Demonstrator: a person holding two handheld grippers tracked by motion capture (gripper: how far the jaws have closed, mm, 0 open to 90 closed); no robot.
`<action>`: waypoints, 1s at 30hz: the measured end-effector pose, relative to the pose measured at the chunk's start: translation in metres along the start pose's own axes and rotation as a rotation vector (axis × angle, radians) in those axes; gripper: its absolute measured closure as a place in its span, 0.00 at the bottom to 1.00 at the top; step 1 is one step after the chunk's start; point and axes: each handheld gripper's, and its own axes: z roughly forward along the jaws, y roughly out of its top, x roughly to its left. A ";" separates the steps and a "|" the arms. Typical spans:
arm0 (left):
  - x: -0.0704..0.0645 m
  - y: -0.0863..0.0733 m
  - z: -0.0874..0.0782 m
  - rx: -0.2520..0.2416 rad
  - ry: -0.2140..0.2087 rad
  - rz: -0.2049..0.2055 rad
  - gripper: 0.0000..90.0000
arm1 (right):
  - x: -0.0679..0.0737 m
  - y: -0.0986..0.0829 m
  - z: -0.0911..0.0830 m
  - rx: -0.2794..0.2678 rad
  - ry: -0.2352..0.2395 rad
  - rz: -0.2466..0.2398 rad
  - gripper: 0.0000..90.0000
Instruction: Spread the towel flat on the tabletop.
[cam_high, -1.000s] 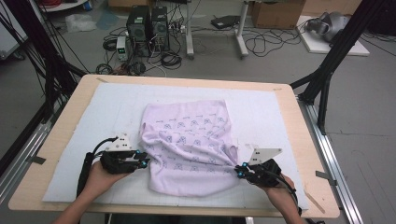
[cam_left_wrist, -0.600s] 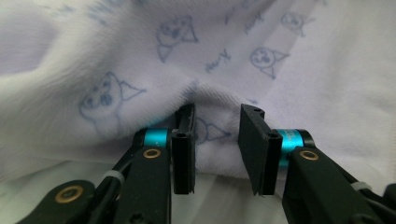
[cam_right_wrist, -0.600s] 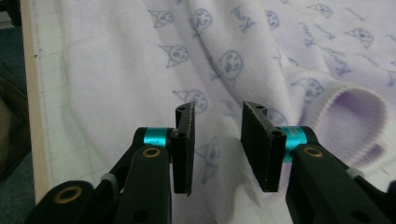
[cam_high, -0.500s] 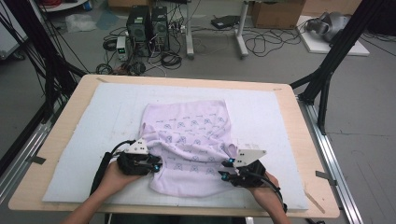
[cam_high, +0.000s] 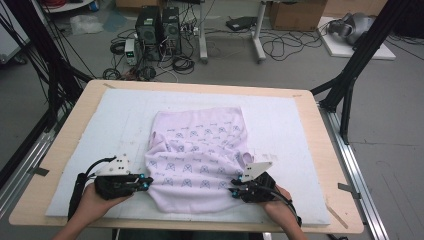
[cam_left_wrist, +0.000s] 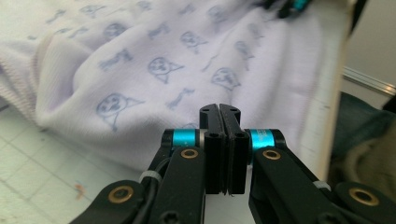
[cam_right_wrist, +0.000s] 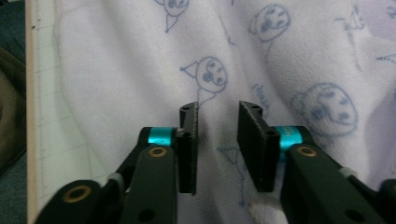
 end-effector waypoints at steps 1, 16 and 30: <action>-0.003 0.000 -0.001 -0.003 -0.002 0.010 0.97 | 0.001 0.000 0.000 0.002 0.006 -0.003 0.81; 0.013 -0.006 0.045 0.087 0.014 -0.016 0.71 | 0.012 -0.015 -0.022 0.010 0.069 0.003 0.91; 0.012 0.019 0.083 0.094 0.010 -0.012 0.94 | -0.004 -0.005 -0.009 0.000 0.035 0.025 0.72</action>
